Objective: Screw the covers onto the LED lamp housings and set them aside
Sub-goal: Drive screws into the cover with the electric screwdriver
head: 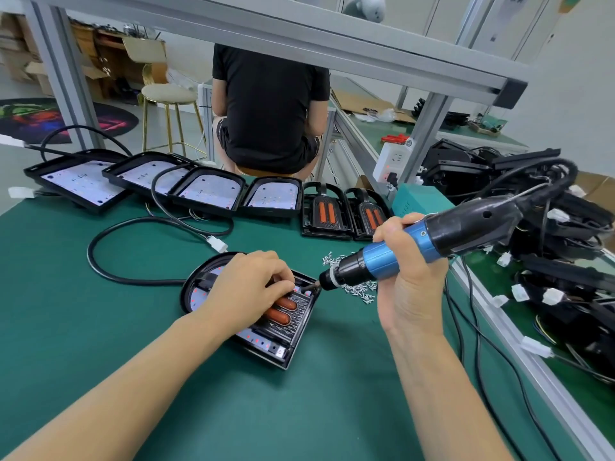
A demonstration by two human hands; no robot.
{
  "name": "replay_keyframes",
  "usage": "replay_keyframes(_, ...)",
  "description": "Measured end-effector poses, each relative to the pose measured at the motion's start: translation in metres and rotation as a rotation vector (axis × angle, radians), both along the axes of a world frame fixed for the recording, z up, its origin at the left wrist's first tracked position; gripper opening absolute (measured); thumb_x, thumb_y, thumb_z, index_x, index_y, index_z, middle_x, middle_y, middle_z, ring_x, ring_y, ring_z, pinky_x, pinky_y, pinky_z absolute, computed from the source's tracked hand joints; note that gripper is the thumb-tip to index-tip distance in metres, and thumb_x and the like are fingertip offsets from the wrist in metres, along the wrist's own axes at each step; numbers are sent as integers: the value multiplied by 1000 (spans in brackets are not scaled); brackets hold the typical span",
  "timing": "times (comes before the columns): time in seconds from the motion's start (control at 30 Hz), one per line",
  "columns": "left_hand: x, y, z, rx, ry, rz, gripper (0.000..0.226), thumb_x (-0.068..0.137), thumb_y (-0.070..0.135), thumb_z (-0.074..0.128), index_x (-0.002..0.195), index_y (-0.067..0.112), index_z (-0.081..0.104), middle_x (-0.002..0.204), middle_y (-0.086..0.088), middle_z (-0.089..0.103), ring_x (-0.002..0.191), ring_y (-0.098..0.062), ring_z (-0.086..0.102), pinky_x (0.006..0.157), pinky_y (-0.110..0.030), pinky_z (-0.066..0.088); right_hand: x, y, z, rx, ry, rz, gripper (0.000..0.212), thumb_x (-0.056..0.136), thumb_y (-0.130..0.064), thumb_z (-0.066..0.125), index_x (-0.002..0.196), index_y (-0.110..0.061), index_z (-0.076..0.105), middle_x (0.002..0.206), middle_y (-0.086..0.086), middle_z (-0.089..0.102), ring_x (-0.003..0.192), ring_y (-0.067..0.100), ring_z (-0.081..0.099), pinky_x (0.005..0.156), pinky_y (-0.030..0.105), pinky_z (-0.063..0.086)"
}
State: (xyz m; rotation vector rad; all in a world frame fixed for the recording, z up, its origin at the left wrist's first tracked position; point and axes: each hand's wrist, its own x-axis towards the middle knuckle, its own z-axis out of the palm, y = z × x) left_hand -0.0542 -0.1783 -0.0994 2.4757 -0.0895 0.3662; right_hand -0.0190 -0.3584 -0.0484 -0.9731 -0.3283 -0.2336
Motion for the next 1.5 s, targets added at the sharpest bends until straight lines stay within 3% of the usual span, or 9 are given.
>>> replay_keyframes(0.23,10,0,20,-210,-16,-16,15,84,17,68,71,24,66,77,6,62,73,-3,59,70,-21,44,5,-28,8,185,37,-148,28,79,-3,63,100,-19,51,69,-8,56,70,11,54,72,24,48)
replay_keyframes(0.33,37,-15,32,-105,23,-28,10,83,23,69,74,26,68,78,10,65,80,-11,59,79,-30,47,11,-39,10,174,34,-257,26,87,3,60,102,-17,51,69,-9,58,72,11,54,76,27,48)
replay_keyframes(0.53,89,-59,29,125,241,-84,5,83,26,71,81,22,74,83,9,71,76,-10,60,70,-25,43,14,-54,-2,128,68,-344,26,87,3,61,101,-17,52,76,-2,54,70,12,57,77,28,51)
replay_keyframes(0.7,108,-76,17,382,370,-74,5,79,20,72,76,22,69,85,5,69,93,-19,61,100,-40,28,15,-64,-10,124,94,-416,26,85,3,64,97,-18,55,73,-5,58,67,11,59,76,29,51)
replay_keyframes(1.07,114,-80,10,545,501,-138,29,80,16,70,62,16,47,82,-2,61,85,-26,57,94,-40,29,14,-73,-11,137,117,-397,27,86,4,63,95,-20,55,73,-8,59,66,8,58,71,24,51)
replay_keyframes(1.17,108,-73,15,373,455,-206,17,86,13,60,69,12,56,77,-1,57,78,-23,51,97,-37,34,12,-74,-8,172,112,-359,25,88,4,60,96,-18,52,69,-11,59,65,8,57,69,23,51)
replay_keyframes(1.27,92,-59,26,-9,343,-271,8,87,16,63,83,12,69,76,10,64,73,-9,55,74,-25,42,10,-76,1,224,110,-314,24,89,5,57,95,-18,51,64,-11,59,63,7,56,64,21,51)
replay_keyframes(1.4,56,-40,33,-350,175,-319,12,87,16,67,76,21,66,71,13,63,66,0,53,67,-12,41,7,-77,13,331,144,-229,25,88,4,56,88,-21,54,69,-6,54,62,8,57,66,23,51)
replay_keyframes(1.5,30,-32,28,-476,120,-292,12,86,15,67,75,20,66,73,9,64,69,-9,53,69,-25,43,2,-73,22,396,138,-147,25,88,2,57,87,-23,56,70,-8,55,63,8,57,70,24,51)
